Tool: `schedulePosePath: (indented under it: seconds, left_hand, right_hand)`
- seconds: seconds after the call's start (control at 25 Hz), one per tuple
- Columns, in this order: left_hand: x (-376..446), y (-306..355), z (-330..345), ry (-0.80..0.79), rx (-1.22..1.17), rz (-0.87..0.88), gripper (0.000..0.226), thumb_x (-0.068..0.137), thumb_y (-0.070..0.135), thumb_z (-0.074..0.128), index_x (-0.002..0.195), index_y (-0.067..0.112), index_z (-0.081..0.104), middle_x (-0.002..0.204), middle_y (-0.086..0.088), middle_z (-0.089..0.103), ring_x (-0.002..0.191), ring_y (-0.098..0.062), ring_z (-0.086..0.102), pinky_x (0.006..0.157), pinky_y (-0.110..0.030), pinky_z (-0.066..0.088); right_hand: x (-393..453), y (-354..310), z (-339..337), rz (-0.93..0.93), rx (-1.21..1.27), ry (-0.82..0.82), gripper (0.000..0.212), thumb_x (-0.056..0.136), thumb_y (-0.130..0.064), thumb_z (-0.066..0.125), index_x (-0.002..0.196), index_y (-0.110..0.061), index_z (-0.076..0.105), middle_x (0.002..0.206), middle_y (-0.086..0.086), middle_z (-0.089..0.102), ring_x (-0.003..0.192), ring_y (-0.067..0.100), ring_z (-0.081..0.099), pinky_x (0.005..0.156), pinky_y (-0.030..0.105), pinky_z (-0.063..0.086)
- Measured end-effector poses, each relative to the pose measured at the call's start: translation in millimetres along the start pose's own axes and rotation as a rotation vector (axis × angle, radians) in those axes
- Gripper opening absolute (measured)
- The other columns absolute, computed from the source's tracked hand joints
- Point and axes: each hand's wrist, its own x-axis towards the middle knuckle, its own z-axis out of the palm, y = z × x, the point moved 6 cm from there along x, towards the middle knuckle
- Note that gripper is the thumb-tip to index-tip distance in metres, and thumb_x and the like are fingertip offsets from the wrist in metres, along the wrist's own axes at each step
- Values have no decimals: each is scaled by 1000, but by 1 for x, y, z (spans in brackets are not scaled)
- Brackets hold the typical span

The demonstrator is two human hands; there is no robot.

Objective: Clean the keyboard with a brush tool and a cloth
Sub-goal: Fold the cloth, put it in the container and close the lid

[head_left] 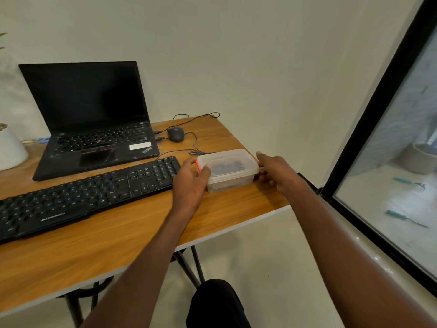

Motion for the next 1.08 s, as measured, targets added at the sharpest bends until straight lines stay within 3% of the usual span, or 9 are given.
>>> schedulePosePath:
  seconds: [0.12, 0.24, 0.32, 0.44, 0.68, 0.76, 0.84, 0.92, 1.08]
  left_hand:
    - [0, -2, 0, 5, -32, -23, 53, 104, 33, 65, 153, 21, 49, 120, -16, 73, 101, -40, 73, 48, -15, 47]
    - [-1, 0, -2, -1, -41, 1, 53, 103, 37, 66, 152, 23, 50, 120, -18, 74, 100, -41, 73, 51, -18, 49]
    - [-2, 0, -2, -7, -42, 7, 55, 103, 41, 66, 152, 23, 50, 119, -19, 74, 95, -37, 74, 51, -16, 49]
    - [0, -1, -3, -8, -56, 9, 57, 102, 42, 67, 152, 21, 50, 120, -19, 73, 103, -40, 73, 49, -12, 49]
    - [-3, 4, -3, -19, -43, 31, 52, 104, 42, 64, 149, 18, 52, 117, -13, 74, 86, -27, 74, 49, -12, 46]
    - [-5, 5, -4, -19, -41, 25, 53, 103, 46, 63, 147, 19, 53, 111, -11, 74, 70, -11, 66, 48, -13, 45]
    - [-7, 6, -6, 0, -40, 14, 56, 101, 54, 64, 143, 19, 54, 95, -10, 76, 59, -8, 61, 46, -20, 47]
    - [-10, 5, -9, 28, -51, 2, 56, 99, 56, 65, 137, 16, 55, 81, -9, 74, 52, -10, 62, 46, -29, 51]
    - [-10, 10, -5, 28, 36, 48, 59, 99, 56, 63, 145, 21, 54, 85, -7, 70, 71, -20, 70, 62, -41, 62]
  right_hand:
    - [6, -2, -4, 32, 78, -48, 37, 93, -46, 73, 103, -11, 70, 87, 7, 72, 72, 15, 55, 62, 28, 44]
    - [5, -6, -3, 19, 204, -36, 22, 89, -26, 81, 97, -9, 71, 92, 8, 72, 75, 16, 58, 64, 27, 49]
    - [4, -13, -3, -152, 145, 80, 17, 89, -18, 81, 102, -9, 76, 102, 7, 75, 87, 16, 68, 76, 30, 59]
    - [-8, -18, 6, -432, -111, 279, 33, 91, -23, 79, 121, -11, 76, 117, 3, 76, 100, 15, 70, 93, 36, 59]
    - [-19, -19, 22, -527, -211, 468, 25, 99, -21, 69, 121, -10, 72, 121, 1, 68, 103, 12, 62, 86, 25, 46]
    - [-19, -19, 26, -559, -265, 405, 37, 102, -35, 64, 130, -12, 68, 126, 3, 64, 111, 18, 63, 91, 30, 51]
    - [-20, -12, 30, -553, -264, 255, 59, 97, -54, 64, 143, -17, 58, 131, -1, 60, 116, 17, 60, 96, 37, 54]
    - [-28, -2, 33, -545, -160, 148, 69, 92, -58, 68, 149, -23, 49, 125, -11, 55, 110, 10, 56, 87, 26, 52]
    - [-25, 5, 31, -494, 30, 202, 77, 85, -55, 78, 147, -21, 48, 126, -12, 58, 107, 6, 56, 78, 16, 47]
